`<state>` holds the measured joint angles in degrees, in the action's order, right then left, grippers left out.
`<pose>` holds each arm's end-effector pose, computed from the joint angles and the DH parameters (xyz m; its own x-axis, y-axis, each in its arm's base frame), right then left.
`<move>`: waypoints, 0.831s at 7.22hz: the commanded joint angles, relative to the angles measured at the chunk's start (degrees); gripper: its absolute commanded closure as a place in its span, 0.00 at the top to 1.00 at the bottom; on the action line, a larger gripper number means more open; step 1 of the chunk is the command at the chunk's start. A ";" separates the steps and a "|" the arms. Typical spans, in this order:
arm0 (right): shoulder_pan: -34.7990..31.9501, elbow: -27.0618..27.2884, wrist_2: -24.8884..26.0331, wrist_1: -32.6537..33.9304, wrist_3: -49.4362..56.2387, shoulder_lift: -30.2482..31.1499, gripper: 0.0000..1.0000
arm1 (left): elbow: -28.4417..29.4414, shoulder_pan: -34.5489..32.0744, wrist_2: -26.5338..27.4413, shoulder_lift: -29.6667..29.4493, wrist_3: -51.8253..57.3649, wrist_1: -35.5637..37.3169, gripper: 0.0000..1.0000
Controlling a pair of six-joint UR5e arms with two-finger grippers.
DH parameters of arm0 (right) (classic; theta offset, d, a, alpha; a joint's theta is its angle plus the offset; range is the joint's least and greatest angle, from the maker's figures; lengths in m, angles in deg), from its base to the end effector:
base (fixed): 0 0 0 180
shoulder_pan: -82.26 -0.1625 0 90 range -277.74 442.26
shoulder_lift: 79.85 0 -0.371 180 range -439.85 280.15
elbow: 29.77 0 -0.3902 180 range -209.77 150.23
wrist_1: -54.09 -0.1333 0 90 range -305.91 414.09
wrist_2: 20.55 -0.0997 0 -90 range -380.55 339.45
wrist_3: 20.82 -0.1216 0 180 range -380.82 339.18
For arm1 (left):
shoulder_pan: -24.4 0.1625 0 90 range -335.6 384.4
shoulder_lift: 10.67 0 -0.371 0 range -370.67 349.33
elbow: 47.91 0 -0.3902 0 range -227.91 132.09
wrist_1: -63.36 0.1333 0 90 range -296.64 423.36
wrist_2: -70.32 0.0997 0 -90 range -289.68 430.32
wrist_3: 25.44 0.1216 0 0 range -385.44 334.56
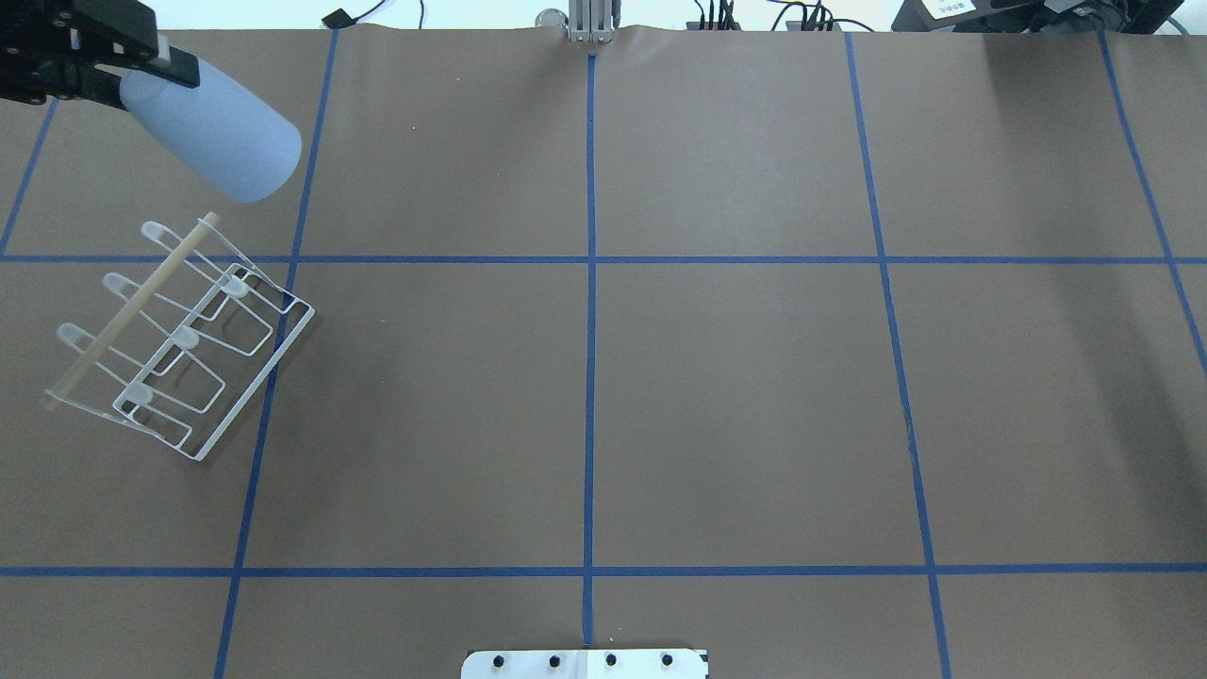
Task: Hang cup on cup holder
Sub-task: 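Carry the cup with the left gripper over the wire rack's pegs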
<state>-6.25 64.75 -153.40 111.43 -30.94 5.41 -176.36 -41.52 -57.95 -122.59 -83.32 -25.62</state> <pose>0.0363 -0.5506 0.4692 0.7133 -0.3352 0.6156 -0.1077 0.8154 0.5688 0.1365 -0.4476 0.1304 0.4417 0.0348 -0.8965 0.3123 0.9308 0.1900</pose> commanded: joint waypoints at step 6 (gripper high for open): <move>-1.84 6.11 -0.04 40.66 19.96 -0.80 1.00 | 3.81 8.70 13.31 -0.32 10.86 14.28 0.00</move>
<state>-8.06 70.63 -153.54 151.16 -11.37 4.33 -174.09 -33.31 -45.11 -123.06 -72.45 -11.15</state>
